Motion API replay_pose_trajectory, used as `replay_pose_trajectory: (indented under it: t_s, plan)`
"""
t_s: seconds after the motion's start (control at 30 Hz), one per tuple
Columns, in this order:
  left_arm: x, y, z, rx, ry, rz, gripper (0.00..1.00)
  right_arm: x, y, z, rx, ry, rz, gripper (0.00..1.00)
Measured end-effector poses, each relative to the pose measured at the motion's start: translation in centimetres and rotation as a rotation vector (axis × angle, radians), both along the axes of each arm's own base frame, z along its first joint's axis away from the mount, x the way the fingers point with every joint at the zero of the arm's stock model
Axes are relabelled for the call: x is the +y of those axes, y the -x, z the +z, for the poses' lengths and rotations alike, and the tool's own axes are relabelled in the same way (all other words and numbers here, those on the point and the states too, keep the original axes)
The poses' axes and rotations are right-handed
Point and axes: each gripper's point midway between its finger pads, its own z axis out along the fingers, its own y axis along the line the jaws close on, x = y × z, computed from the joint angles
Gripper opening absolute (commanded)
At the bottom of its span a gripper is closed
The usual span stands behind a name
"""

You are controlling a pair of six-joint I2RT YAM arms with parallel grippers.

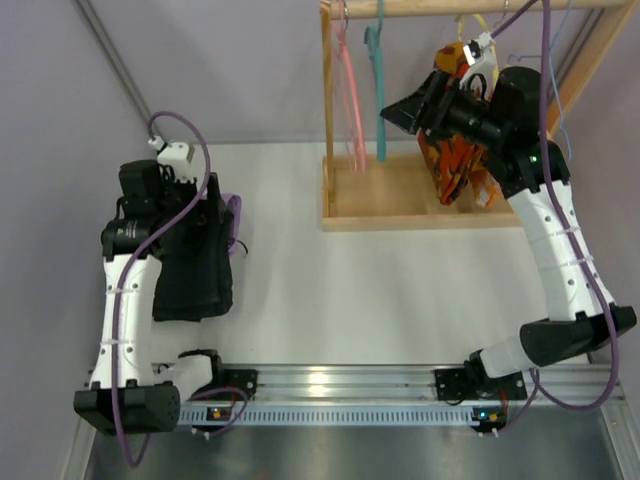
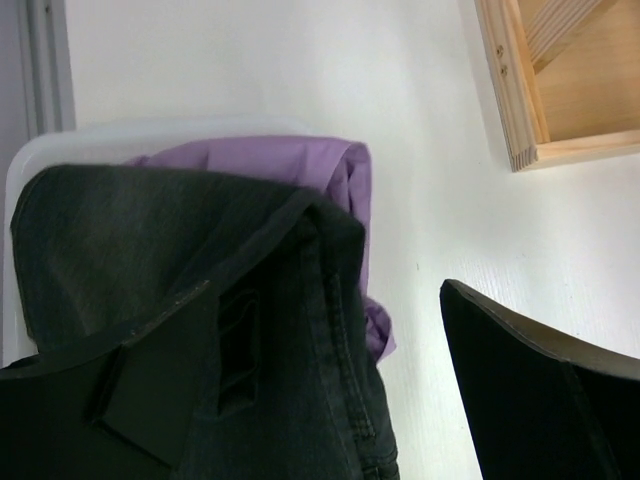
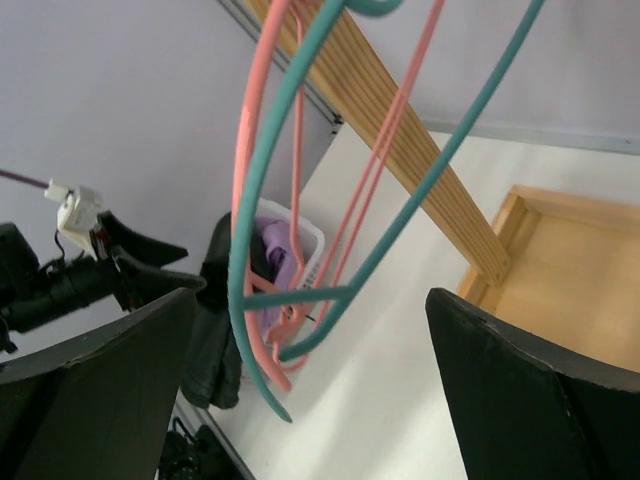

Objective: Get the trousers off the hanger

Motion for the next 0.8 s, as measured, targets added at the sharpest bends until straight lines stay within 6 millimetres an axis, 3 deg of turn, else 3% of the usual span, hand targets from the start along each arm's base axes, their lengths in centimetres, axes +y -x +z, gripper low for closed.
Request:
replay_pose_trajectory:
  t_s: [0.1, 0.23, 0.4, 0.5, 0.57, 0.67, 0.8]
  plan:
    - [-2.2, -1.5, -0.2, 0.019, -0.060, -0.055, 0.98, -2.0, 1.8, -1.2, -0.004, 0.033, -0.025, 0.99]
    - [-7.9, -2.7, 0.2, 0.021, -0.106, -0.216, 0.98, -4.7, 5.7, -2.8, -0.037, 0.107, -0.051, 0.99]
    - [-10.2, -4.3, 1.2, 0.008, -0.115, -0.255, 0.98, -6.6, 11.9, -3.9, -0.152, 0.217, -0.041, 0.99]
    - [-12.3, -4.5, 0.6, 0.022, -0.127, -0.292, 0.98, -7.7, 13.8, -5.6, -0.192, 0.287, -0.051, 0.99]
    - [-13.9, -4.2, -0.1, 0.038, -0.140, -0.329, 0.98, -8.3, 14.4, -7.2, -0.194, 0.329, -0.063, 0.99]
    - [-15.8, -3.7, -1.1, 0.058, -0.158, -0.374, 0.98, -9.2, 14.5, -11.7, -0.133, 0.415, -0.070, 1.00]
    - [-15.8, -3.6, -1.9, 0.075, -0.175, -0.367, 0.98, -9.7, 14.5, -16.2, -0.038, 0.477, -0.055, 0.99]
